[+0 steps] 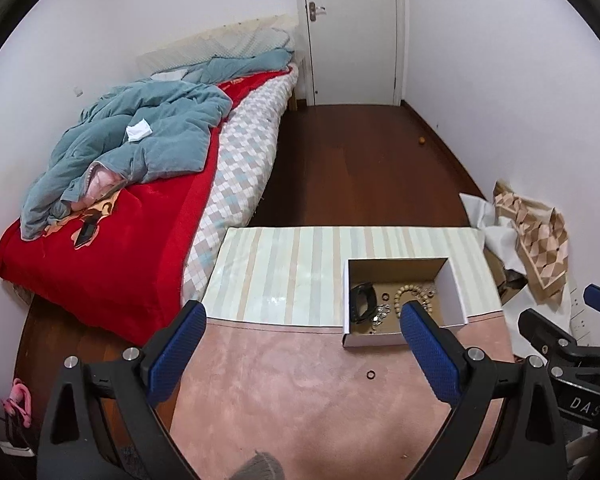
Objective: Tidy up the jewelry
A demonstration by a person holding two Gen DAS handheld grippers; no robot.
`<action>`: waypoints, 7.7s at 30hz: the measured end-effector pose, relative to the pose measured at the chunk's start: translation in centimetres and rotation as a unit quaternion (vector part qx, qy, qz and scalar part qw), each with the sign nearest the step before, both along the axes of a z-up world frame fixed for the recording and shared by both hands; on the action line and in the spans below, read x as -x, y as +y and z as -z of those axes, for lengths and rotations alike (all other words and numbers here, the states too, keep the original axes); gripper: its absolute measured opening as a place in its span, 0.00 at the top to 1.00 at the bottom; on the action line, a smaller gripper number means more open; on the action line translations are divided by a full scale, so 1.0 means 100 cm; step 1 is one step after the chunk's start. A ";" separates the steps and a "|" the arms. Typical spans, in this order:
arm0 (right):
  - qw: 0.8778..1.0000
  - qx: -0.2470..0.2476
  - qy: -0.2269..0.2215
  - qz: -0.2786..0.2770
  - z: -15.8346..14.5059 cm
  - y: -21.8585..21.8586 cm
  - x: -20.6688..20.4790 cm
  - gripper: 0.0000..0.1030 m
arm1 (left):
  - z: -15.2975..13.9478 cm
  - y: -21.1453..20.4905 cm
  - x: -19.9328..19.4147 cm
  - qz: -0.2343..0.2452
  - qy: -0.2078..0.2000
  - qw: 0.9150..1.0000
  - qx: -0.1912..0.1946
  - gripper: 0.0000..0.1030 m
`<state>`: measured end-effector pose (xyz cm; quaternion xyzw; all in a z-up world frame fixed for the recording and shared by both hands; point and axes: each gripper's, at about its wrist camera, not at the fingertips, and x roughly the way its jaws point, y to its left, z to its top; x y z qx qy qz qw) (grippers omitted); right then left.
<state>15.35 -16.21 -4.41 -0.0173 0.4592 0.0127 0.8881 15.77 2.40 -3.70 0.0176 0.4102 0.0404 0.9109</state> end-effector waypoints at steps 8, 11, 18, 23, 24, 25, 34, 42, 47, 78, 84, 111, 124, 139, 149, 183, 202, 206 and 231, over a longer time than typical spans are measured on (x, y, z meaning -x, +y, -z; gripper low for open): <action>1.000 -0.006 -0.024 0.001 -0.029 -0.002 0.032 0.00 | -0.019 -0.002 0.024 -0.003 -0.015 1.000 0.010 0.04; 1.000 -0.009 -0.027 0.001 -0.033 -0.004 0.039 0.00 | -0.019 0.000 0.028 -0.012 -0.014 1.000 0.005 0.04; 0.999 -0.031 0.008 -0.003 -0.003 -0.007 0.045 0.00 | 0.012 0.010 0.036 -0.035 0.010 0.999 0.007 0.04; 0.994 -0.056 0.091 -0.005 0.079 -0.007 0.055 0.00 | 0.068 0.019 0.045 -0.052 0.068 0.996 -0.021 0.04; 0.992 -0.057 0.111 -0.003 0.099 -0.007 0.058 0.00 | 0.089 0.020 0.046 -0.055 0.094 0.993 -0.035 0.04; 0.990 -0.060 0.127 -0.001 0.117 -0.007 0.061 0.05 | 0.103 0.021 0.046 -0.056 0.112 0.991 -0.043 0.04; 0.973 -0.084 0.214 -0.033 0.221 0.025 0.083 0.42 | 0.216 0.035 0.055 -0.058 0.255 0.963 -0.066 0.04; 0.972 -0.053 0.224 -0.052 0.245 0.054 0.091 0.72 | 0.235 0.042 0.059 -0.065 0.274 0.958 -0.052 0.04; 0.974 -0.042 0.218 -0.053 0.248 0.059 0.093 0.98 | 0.235 0.047 0.059 -0.066 0.276 0.958 -0.047 0.04; 0.956 -0.169 0.231 -0.070 0.236 0.026 0.059 0.70 | 0.220 0.045 0.025 -0.062 0.255 0.964 -0.042 0.04; 0.965 -0.121 0.222 -0.076 0.244 0.045 0.070 0.72 | 0.219 0.069 0.038 -0.086 0.255 0.963 -0.035 0.04; 0.973 -0.158 0.148 0.076 0.217 -0.080 -0.005 0.92 | 0.234 -0.055 -0.058 0.047 0.243 0.968 0.041 0.21; 0.973 -0.164 0.141 0.082 0.214 -0.081 -0.013 0.92 | 0.241 -0.068 -0.065 0.079 0.244 0.966 0.038 0.91; 0.977 -0.186 0.090 0.050 0.155 -0.068 -0.023 0.92 | 0.143 -0.072 -0.060 0.097 0.148 0.983 0.042 0.91; 0.972 -0.227 0.067 0.010 0.134 -0.044 -0.104 0.92 | 0.141 -0.049 -0.137 0.101 0.180 0.967 0.151 0.91; 0.992 -0.032 0.121 0.032 0.151 -0.026 -0.119 0.00 | 0.146 -0.013 -0.127 0.013 0.134 0.991 0.000 0.05; 0.998 -0.014 0.057 0.026 0.072 -0.021 -0.041 0.00 | 0.069 -0.013 -0.045 -0.010 0.083 0.996 -0.002 0.04; 0.998 -0.019 0.041 0.032 0.047 -0.028 -0.011 0.00 | 0.041 -0.013 -0.017 -0.012 0.063 0.998 0.001 0.04; 0.997 -0.031 -0.072 0.018 -0.111 -0.031 0.154 0.00 | -0.077 -0.016 0.111 0.016 -0.001 0.999 0.044 0.04</action>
